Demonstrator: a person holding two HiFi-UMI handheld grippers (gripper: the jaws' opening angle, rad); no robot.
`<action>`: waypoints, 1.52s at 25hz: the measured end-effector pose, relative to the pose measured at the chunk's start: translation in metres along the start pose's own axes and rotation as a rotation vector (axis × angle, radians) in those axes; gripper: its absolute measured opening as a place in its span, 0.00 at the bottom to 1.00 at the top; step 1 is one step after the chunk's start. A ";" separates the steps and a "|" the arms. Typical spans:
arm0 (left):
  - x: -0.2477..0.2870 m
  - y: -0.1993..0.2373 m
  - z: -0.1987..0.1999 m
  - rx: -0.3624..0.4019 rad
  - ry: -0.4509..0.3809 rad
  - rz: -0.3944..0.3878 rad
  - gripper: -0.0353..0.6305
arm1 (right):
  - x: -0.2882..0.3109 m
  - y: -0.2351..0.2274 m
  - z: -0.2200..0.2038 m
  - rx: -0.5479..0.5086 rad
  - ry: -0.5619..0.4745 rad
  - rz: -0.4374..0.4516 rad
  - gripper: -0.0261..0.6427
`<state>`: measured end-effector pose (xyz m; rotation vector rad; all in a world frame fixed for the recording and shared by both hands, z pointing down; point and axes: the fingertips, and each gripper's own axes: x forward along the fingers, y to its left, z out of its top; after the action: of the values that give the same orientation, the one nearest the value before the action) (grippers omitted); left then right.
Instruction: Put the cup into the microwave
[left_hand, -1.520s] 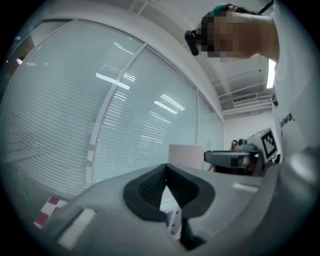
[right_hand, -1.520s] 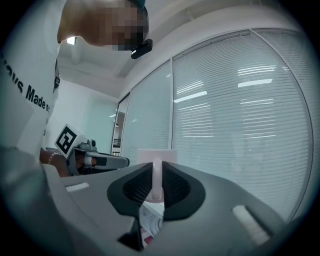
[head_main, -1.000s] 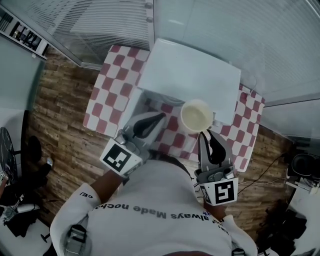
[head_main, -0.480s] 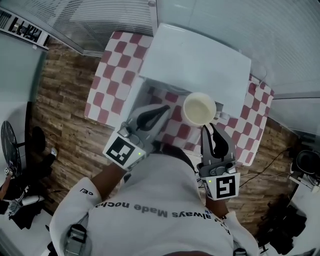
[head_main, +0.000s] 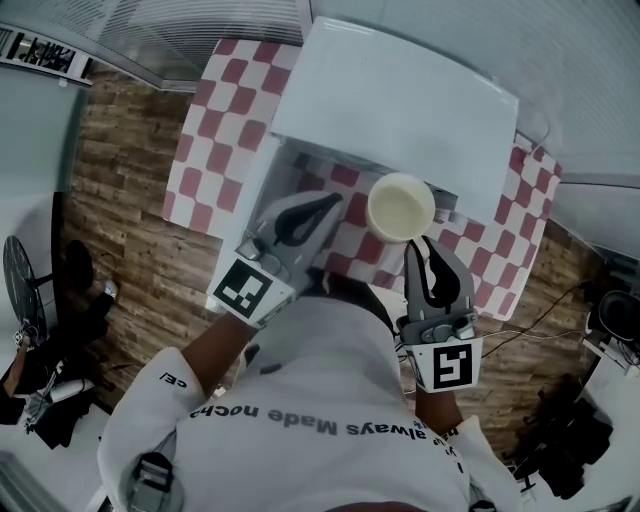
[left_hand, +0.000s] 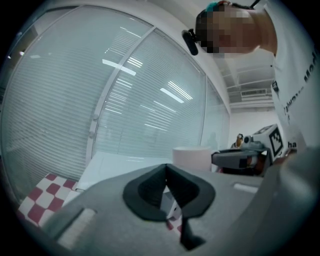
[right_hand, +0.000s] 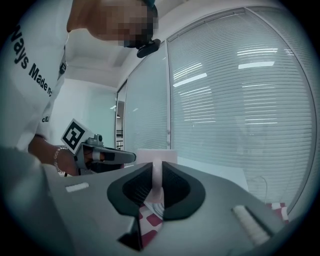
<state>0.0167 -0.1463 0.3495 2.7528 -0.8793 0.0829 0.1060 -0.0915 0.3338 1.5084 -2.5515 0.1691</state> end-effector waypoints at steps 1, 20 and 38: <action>0.002 0.002 -0.004 -0.002 0.004 0.002 0.06 | 0.001 -0.001 -0.005 0.000 0.005 0.001 0.10; 0.021 0.026 -0.078 -0.039 0.067 0.035 0.06 | 0.035 -0.012 -0.081 0.025 0.066 -0.010 0.10; 0.038 0.055 -0.122 -0.061 0.069 0.083 0.06 | 0.068 -0.008 -0.138 0.066 0.099 0.000 0.10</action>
<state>0.0184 -0.1802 0.4848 2.6403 -0.9617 0.1621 0.0937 -0.1285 0.4827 1.4843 -2.4912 0.3220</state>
